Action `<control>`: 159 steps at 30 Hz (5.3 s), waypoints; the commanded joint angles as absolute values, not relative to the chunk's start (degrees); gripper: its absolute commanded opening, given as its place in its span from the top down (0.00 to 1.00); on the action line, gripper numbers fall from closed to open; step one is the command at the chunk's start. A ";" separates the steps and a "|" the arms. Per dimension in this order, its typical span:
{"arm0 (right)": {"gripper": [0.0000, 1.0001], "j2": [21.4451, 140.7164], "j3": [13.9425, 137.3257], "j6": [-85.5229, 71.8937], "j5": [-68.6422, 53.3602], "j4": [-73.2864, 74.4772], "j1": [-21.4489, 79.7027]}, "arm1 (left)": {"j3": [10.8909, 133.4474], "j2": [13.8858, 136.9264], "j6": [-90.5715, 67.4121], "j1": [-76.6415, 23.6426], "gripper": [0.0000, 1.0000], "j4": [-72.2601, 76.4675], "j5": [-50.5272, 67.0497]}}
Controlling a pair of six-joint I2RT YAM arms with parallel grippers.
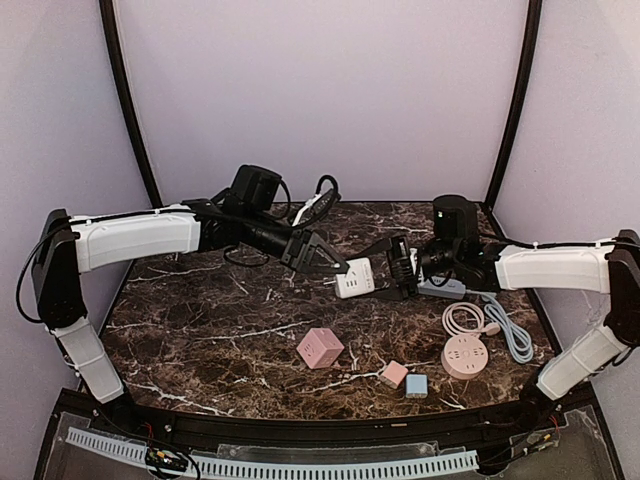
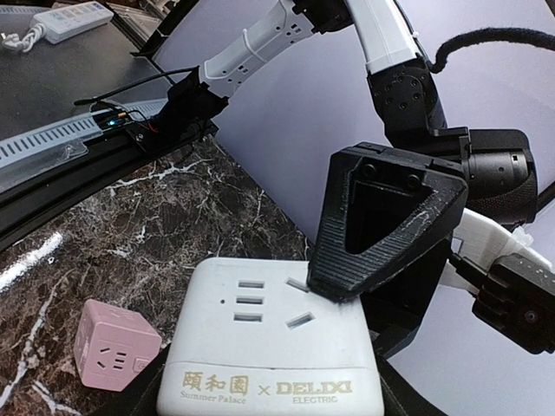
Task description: Insert the plug
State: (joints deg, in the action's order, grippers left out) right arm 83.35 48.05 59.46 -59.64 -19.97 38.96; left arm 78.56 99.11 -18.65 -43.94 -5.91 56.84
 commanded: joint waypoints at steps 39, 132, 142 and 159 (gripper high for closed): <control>1.00 70.81 48.04 -14.23 -6.61 -6.43 42.54 | 49.95 75.87 -11.05 -39.37 0.01 9.76 12.93; 1.00 112.47 94.66 -32.01 -2.44 67.78 17.67 | 41.62 84.82 -2.50 -39.44 0.05 22.01 3.78; 1.00 111.56 94.97 -32.24 -4.05 67.06 17.67 | 41.33 84.83 -2.49 -39.42 0.05 22.25 3.86; 1.00 110.84 99.42 -32.77 -1.48 70.17 17.64 | 41.20 85.35 -2.37 -39.37 0.05 22.87 3.74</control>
State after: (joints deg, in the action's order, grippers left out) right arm 112.38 96.55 -32.05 -2.68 68.99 17.67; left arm 42.22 85.30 -3.14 -39.44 22.26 3.79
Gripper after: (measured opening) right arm 0.564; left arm 0.946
